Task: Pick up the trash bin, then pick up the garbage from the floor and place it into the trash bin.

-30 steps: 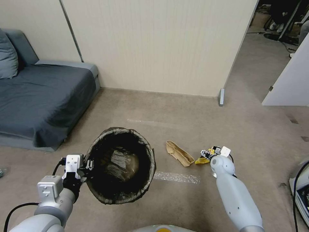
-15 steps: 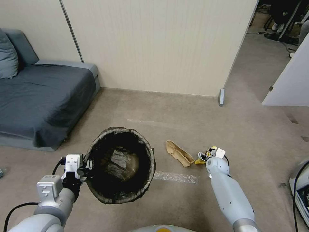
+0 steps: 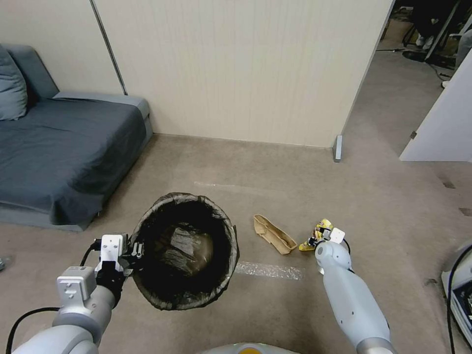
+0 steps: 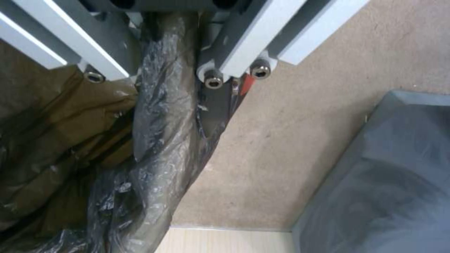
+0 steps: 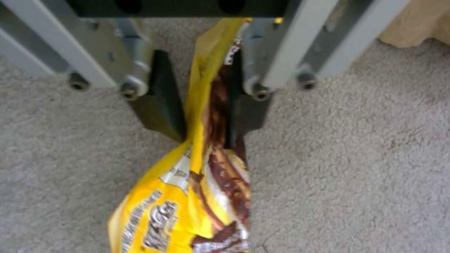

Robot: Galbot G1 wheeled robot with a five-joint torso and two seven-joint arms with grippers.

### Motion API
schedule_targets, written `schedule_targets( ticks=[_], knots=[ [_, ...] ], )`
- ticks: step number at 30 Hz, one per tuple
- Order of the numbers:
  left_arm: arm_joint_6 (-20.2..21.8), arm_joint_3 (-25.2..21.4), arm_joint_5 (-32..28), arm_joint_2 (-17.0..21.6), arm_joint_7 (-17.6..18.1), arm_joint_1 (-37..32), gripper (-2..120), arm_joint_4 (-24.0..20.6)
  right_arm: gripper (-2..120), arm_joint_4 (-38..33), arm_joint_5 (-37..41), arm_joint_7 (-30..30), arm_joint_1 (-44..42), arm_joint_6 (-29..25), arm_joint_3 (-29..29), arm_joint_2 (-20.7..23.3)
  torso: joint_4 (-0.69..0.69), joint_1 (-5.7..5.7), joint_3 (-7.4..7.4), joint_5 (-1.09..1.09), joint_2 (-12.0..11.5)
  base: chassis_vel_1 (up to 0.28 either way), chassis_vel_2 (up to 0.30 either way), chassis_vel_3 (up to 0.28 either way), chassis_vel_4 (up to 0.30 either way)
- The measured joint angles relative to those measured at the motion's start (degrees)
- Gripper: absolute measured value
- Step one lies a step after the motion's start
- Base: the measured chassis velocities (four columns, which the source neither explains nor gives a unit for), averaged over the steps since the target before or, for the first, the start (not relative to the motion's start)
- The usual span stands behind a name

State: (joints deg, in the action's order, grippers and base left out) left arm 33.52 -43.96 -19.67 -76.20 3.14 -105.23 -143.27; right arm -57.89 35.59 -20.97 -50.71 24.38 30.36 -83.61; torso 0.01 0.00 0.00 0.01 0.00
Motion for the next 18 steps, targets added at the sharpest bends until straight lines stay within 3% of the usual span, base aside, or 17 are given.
schedule_targets(
  ticks=[6,11,14,18],
  knots=[
    [0.00,0.28,0.04,-0.10,-0.03,-0.11,0,0.03,1,-0.49,-0.65,0.55,-0.49,-0.46,0.54,0.02,-0.01,0.00,0.00,-0.01,0.00,0.000,0.000,0.000,0.000],
    [0.00,0.00,0.02,-0.09,-0.03,-0.24,0,0.03,0,-1.51,-1.74,0.84,-0.66,-1.25,0.77,0.51,-0.01,0.00,0.00,-0.01,0.00,0.000,0.000,0.000,0.000],
    [0.00,-0.13,-0.02,0.01,-0.01,-0.30,0,0.03,0,-4.81,-2.50,1.26,-1.17,-1.89,1.03,1.17,-0.01,0.00,0.00,0.00,0.00,0.000,0.000,0.000,0.000],
    [0.01,-0.06,-0.06,0.07,0.01,-0.38,0,0.03,0,-16.27,-1.61,1.84,-3.55,-1.27,0.66,3.83,-0.01,0.00,0.00,-0.03,0.00,0.000,0.000,0.000,0.000]
  ],
)
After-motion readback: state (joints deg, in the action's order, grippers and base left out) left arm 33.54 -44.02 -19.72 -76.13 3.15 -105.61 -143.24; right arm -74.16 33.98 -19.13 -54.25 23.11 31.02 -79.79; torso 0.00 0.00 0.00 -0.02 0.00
